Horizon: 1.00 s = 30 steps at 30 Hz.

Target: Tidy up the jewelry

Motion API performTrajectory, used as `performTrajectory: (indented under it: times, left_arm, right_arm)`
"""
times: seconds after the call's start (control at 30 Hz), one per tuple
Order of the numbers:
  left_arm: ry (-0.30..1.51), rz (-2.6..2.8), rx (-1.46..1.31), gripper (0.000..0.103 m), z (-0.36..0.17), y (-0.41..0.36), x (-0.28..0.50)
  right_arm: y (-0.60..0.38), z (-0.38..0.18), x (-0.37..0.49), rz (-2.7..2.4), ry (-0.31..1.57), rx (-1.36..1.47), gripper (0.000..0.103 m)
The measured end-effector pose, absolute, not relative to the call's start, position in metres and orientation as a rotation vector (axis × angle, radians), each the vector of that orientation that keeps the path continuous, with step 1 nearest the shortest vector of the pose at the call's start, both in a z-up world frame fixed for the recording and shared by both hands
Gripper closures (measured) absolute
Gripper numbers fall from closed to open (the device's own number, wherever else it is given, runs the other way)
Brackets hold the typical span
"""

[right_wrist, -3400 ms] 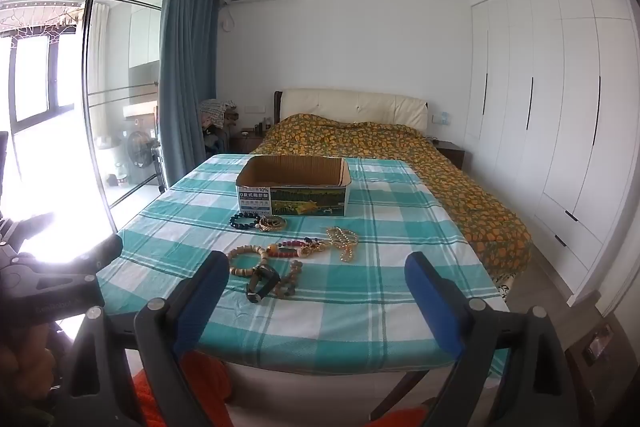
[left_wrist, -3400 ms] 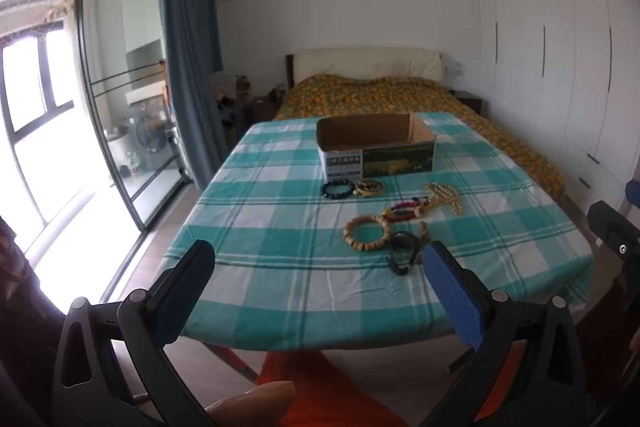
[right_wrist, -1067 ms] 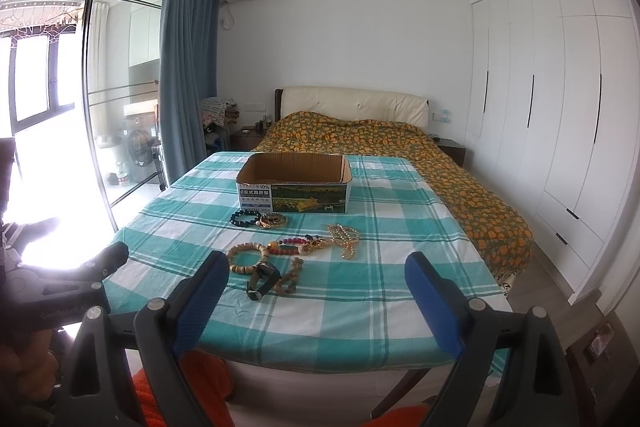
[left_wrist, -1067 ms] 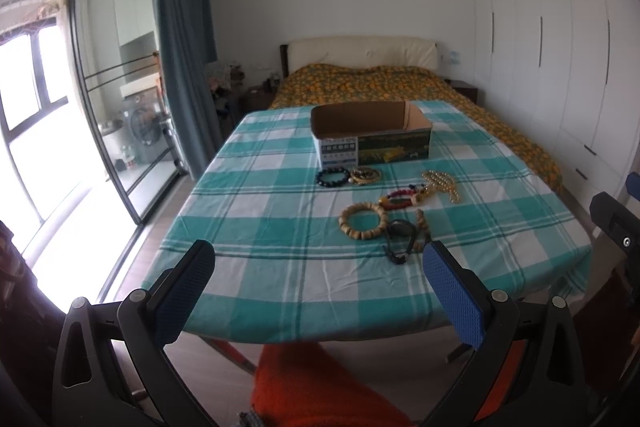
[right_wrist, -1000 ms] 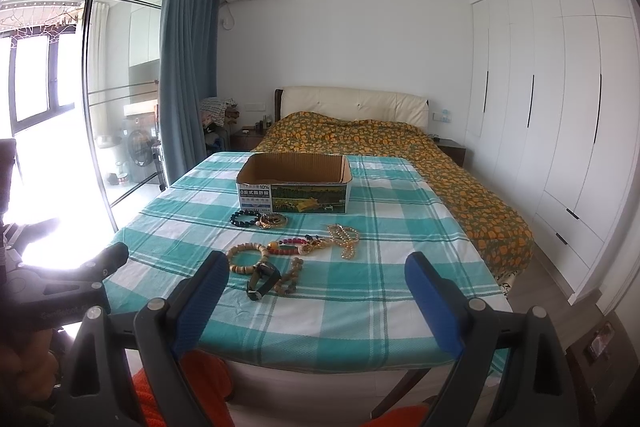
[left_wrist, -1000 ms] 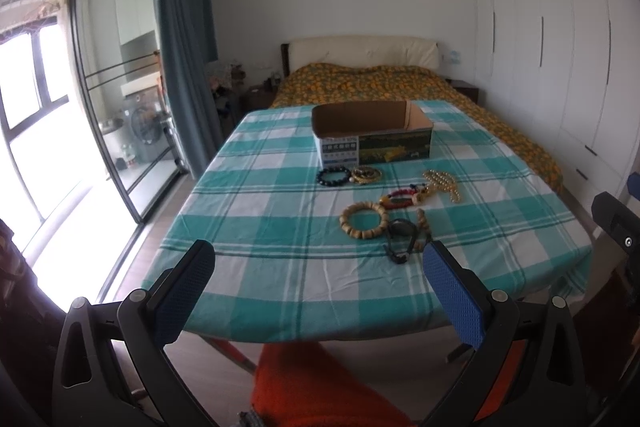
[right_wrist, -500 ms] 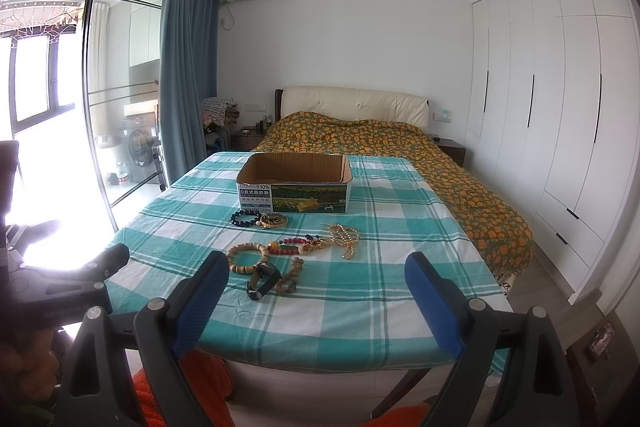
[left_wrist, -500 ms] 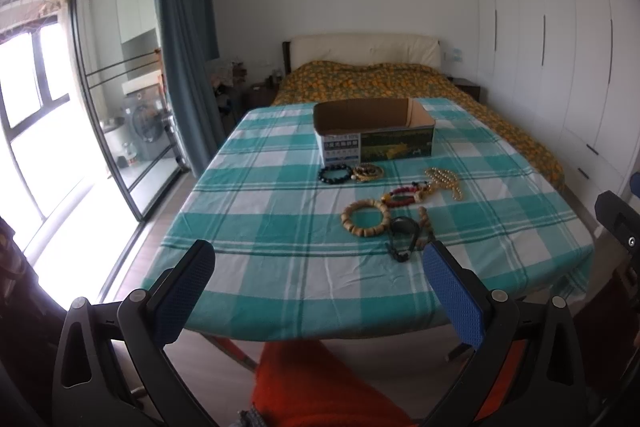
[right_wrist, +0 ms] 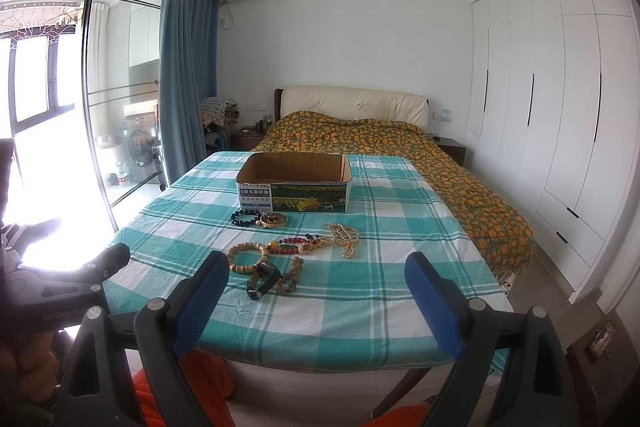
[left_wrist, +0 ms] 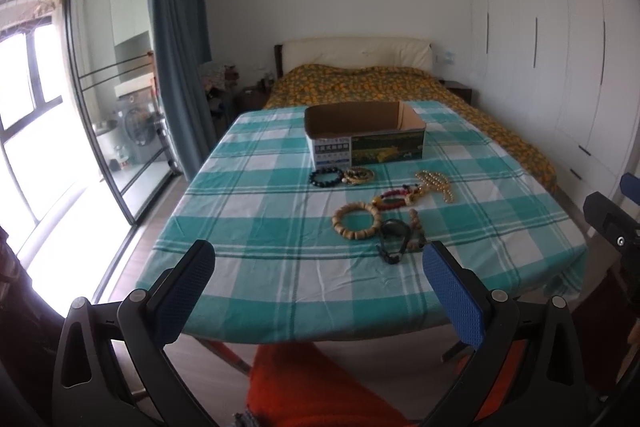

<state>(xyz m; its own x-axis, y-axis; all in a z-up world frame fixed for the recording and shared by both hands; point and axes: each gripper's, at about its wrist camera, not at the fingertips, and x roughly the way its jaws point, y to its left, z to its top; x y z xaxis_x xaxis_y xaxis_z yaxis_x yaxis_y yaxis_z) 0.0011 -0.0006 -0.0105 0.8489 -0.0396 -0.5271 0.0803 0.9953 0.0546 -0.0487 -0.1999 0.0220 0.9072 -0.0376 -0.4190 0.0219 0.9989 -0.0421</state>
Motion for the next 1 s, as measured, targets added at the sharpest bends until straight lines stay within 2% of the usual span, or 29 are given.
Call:
performTrajectory:
  times: [1.0]
  left_arm:
    - [0.585,-0.025,0.018,0.000,-0.017,0.017,0.029]
  right_arm:
    - [-0.217,0.019,-0.044,-0.084,0.430,-0.012,0.012]
